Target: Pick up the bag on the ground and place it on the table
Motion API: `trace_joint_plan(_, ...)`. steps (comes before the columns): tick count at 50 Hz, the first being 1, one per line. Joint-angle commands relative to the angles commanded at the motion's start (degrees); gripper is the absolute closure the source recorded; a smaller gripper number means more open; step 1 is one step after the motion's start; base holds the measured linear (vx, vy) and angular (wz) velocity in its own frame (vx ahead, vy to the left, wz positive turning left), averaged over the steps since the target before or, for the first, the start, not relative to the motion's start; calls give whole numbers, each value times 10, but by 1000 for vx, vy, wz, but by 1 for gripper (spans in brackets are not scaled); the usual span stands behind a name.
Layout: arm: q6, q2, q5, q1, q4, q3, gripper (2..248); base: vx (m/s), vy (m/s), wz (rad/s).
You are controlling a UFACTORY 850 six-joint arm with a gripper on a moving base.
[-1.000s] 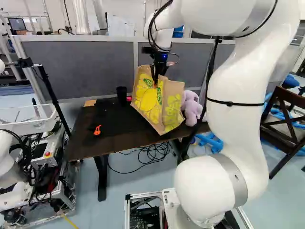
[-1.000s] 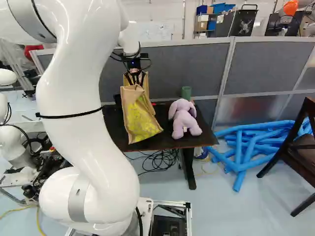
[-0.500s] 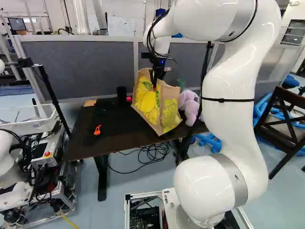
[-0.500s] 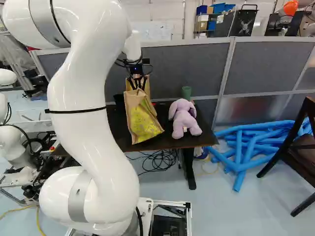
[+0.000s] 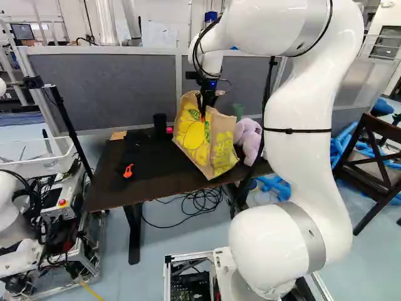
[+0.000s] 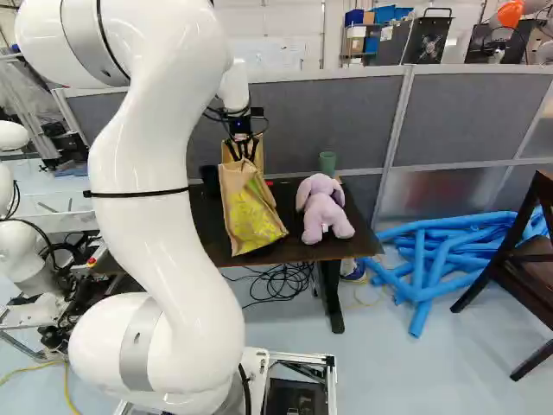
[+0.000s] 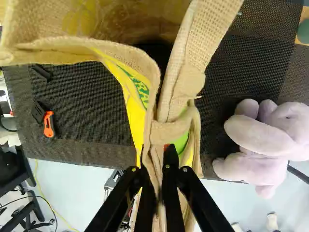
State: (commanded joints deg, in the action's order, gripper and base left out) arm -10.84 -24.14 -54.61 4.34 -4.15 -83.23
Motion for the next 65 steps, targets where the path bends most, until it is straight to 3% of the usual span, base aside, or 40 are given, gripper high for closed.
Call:
trace_joint_plan(2,0,0,0,0,0,0,228,0,0,0)
trace_joint_plan(3,0,0,0,0,0,0,208,0,0,0)
trace_joint_plan(7,0,0,0,0,0,0,208,0,0,0)
trace_joint_plan(8,0,0,0,0,0,0,174,0,0,0)
trace_joint_plan(13,0,0,0,0,0,0,174,0,0,0)
trace_joint_plan(14,0,0,0,0,0,0,139,0,0,0)
trace_joint_plan(18,0,0,0,0,0,0,139,0,0,0)
trace_joint_plan(19,0,0,0,0,0,0,104,0,0,0)
trace_joint_plan(23,0,0,0,0,0,0,104,0,0,0)
trace_joint_plan(24,0,0,0,0,0,0,68,0,0,0)
trace_joint_plan(29,0,0,0,0,0,0,68,0,0,0)
trace_joint_plan(30,0,0,0,0,0,0,31,0,0,0)
trace_joint_plan(34,0,0,0,0,0,0,31,0,0,0)
trace_joint_plan(35,0,0,0,0,0,0,4,0,0,0)
trace_joint_plan(65,0,18,0,0,0,2,3,0,0,0)
